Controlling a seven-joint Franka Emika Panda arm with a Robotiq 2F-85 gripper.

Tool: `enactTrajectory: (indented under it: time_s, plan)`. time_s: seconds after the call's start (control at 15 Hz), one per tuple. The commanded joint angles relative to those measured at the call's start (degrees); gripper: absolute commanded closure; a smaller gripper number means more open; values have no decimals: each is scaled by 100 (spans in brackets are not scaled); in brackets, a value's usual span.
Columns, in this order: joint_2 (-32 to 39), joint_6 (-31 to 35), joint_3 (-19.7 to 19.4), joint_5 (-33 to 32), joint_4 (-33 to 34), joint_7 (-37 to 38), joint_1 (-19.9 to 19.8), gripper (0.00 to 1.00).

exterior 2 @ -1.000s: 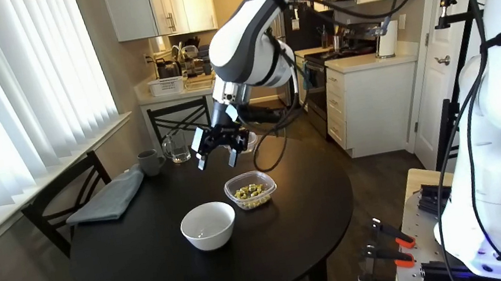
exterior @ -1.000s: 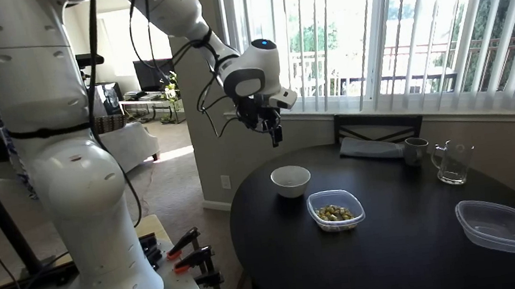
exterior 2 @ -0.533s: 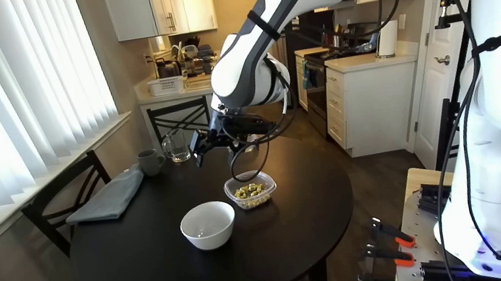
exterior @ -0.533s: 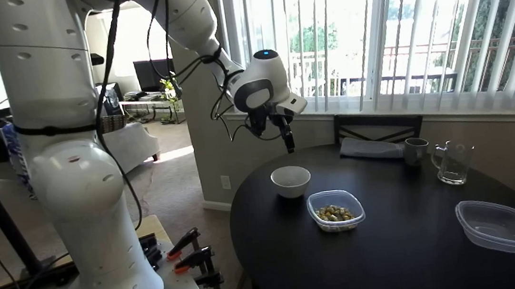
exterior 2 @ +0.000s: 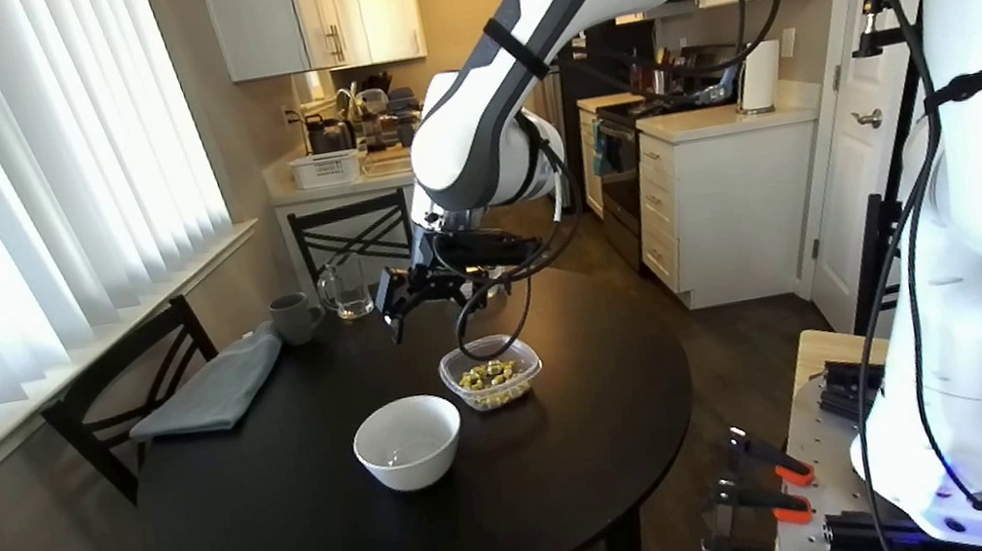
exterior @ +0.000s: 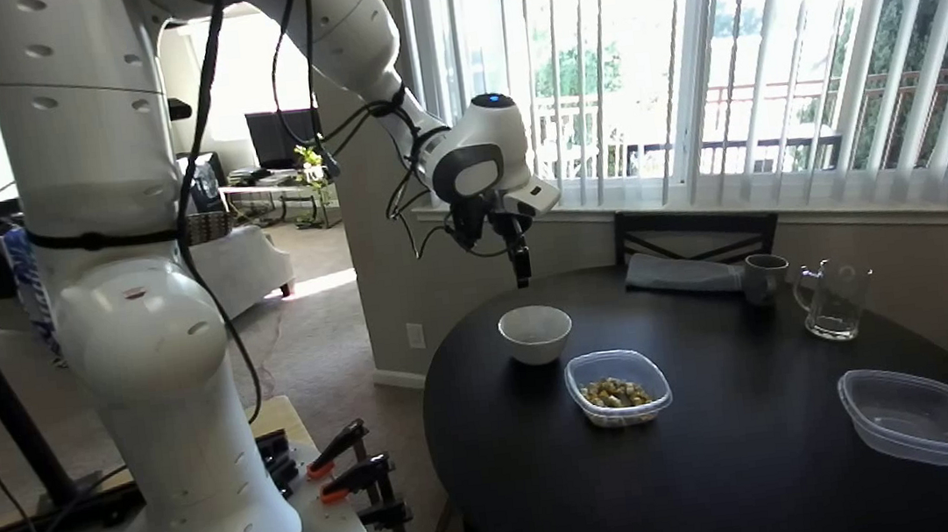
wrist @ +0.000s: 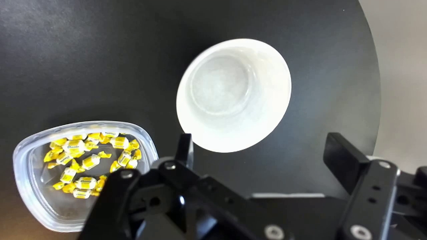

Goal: Pour the lunchbox's contents into the bowl

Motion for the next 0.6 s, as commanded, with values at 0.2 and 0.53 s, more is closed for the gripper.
enactTrajectory:
  time_s: [0.2,0.53]
  plan:
    - [517,-43,-31,-63,523,433,-169,0]
    - [1275,744,-694,-544,1132,1888,83,0]
